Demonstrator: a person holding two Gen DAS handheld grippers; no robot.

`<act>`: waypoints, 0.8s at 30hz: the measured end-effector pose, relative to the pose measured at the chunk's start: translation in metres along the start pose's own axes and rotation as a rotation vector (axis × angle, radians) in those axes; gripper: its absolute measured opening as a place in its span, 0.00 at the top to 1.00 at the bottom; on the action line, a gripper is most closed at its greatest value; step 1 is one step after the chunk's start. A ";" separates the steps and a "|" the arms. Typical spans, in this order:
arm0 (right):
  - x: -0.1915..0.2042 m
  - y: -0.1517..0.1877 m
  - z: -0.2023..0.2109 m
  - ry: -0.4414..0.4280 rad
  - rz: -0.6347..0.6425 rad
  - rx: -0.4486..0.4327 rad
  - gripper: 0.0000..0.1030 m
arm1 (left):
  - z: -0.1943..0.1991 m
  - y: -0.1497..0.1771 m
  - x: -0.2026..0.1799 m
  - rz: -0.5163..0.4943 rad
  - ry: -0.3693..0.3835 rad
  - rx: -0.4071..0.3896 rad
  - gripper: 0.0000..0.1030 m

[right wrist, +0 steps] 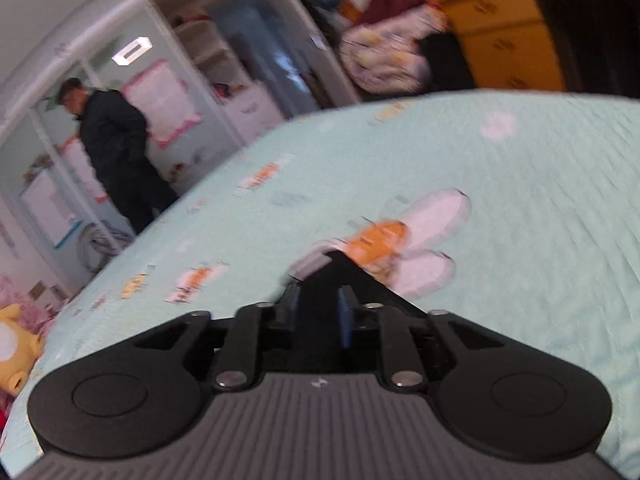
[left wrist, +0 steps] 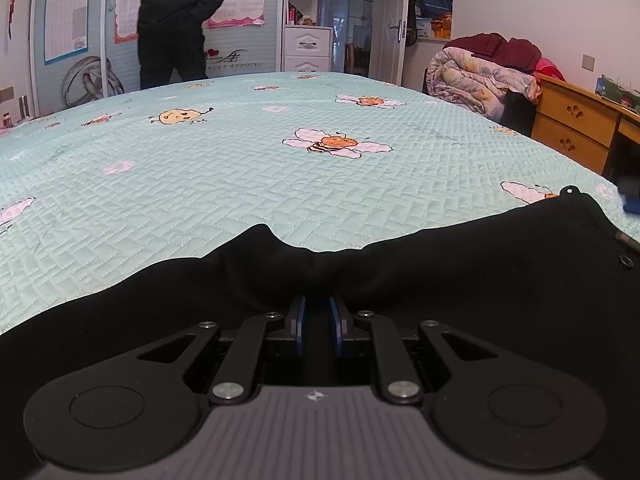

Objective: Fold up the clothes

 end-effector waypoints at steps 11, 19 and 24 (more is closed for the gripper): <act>-0.064 -0.009 -0.006 0.035 -0.255 0.050 0.60 | -0.001 -0.001 -0.002 -0.015 -0.011 0.001 0.84; -0.104 0.034 0.099 -0.123 -0.502 -0.099 0.60 | 0.025 -0.010 -0.002 0.081 0.009 -0.024 0.82; -0.130 0.048 0.127 -0.086 -0.567 -0.140 0.59 | 0.064 -0.016 -0.051 0.018 0.120 -0.089 0.76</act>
Point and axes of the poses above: each gripper's, at about its wrist camera, not at the fingertips, and z roughly against the way its jaws point, x to its left, y to its underside, the point moved 5 cm from there along -z, roughly the way its jaws point
